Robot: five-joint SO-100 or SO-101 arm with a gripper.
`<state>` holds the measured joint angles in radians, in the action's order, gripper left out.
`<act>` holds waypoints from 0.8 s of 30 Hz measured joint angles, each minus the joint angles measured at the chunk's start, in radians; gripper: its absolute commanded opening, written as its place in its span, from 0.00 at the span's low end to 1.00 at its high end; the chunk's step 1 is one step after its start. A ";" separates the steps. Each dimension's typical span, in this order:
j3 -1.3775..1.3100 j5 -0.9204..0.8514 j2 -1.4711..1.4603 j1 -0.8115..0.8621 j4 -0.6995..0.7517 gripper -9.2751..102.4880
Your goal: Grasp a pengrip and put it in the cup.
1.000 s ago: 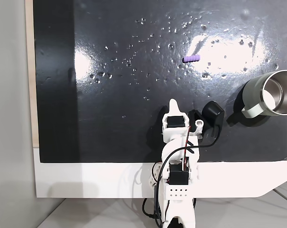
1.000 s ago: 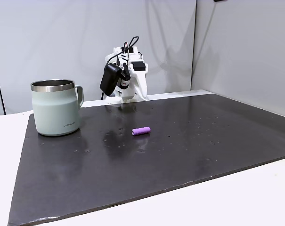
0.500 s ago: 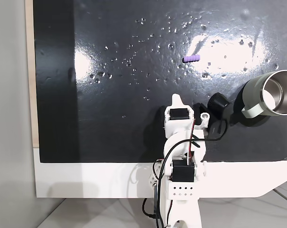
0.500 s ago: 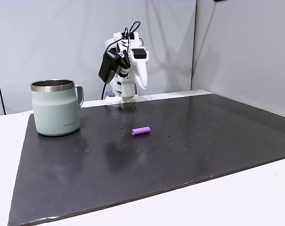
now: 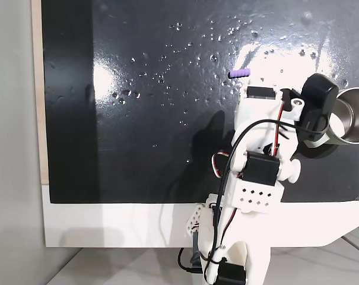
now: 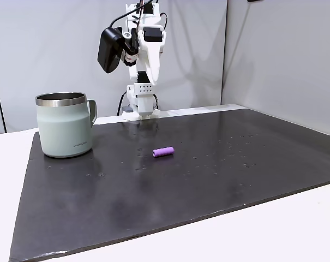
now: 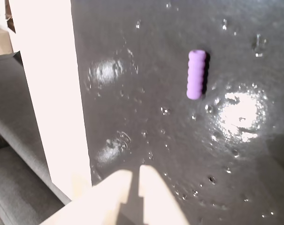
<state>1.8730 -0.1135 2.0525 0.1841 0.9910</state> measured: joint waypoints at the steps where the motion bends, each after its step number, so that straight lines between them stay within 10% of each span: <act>1: -0.040 -0.005 -0.037 0.005 0.015 0.15; 24: -0.422 -0.072 -0.650 -0.006 0.179 0.30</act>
<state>1.4511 -0.1856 1.4021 0.1779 1.1704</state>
